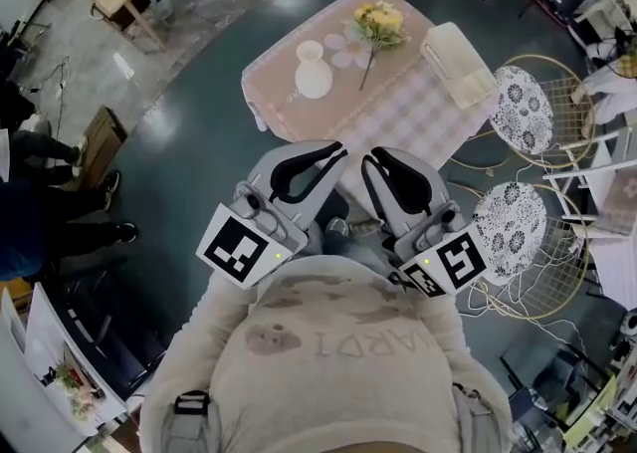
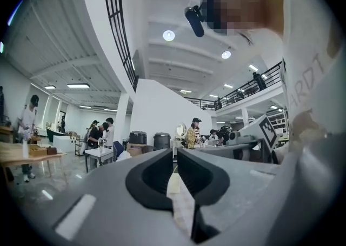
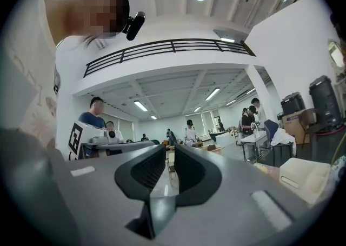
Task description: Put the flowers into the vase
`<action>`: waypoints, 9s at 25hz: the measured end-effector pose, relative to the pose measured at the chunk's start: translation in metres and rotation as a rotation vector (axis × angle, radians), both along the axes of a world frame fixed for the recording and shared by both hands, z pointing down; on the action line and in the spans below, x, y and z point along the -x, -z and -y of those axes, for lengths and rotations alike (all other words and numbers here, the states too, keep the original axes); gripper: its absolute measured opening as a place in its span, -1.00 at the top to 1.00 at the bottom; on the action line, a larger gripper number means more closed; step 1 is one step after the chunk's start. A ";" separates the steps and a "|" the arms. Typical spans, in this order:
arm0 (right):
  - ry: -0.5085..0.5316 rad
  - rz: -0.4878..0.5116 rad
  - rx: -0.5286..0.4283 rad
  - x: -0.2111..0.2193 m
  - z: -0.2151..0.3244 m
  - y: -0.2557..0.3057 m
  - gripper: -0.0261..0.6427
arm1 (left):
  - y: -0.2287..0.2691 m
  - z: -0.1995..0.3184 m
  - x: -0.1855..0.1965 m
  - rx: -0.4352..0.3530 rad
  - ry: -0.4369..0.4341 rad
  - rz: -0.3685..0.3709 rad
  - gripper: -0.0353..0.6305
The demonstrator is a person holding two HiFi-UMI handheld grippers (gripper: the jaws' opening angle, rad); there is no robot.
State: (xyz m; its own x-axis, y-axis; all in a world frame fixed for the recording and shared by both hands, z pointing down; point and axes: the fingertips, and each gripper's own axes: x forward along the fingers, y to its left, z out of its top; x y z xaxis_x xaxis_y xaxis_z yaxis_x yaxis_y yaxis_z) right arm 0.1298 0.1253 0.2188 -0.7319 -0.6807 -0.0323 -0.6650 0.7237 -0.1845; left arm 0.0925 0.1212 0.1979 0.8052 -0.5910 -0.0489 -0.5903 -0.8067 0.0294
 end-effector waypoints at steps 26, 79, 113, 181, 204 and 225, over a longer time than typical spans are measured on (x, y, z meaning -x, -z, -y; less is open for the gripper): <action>-0.279 -0.015 0.104 0.055 0.187 -0.014 0.69 | -0.016 0.179 0.064 0.060 -0.265 -0.022 0.78; -0.407 -0.275 1.103 -0.078 0.384 -0.409 0.63 | -0.176 0.321 0.074 0.324 -0.101 0.114 0.76; -0.231 -0.019 0.279 0.031 0.342 -0.105 0.78 | -0.103 0.267 0.111 0.179 -0.070 0.040 0.76; -0.254 -0.352 0.052 0.087 0.263 -0.207 0.45 | -0.145 0.251 0.107 0.249 -0.040 0.129 0.76; -0.252 -0.274 0.159 0.082 0.246 -0.218 0.45 | -0.141 0.252 0.108 0.235 -0.067 0.131 0.89; -0.252 -0.216 0.029 0.092 0.202 -0.093 0.84 | -0.091 0.218 0.083 0.089 -0.200 0.067 0.89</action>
State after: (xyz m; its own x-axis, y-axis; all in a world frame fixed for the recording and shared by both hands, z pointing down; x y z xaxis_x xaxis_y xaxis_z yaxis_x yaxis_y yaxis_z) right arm 0.0373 -0.0765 0.3119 -0.5281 -0.8395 0.1278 -0.8484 0.5280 -0.0377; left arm 0.0098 -0.0969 0.2885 0.9066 -0.4185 0.0539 -0.4215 -0.9040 0.0717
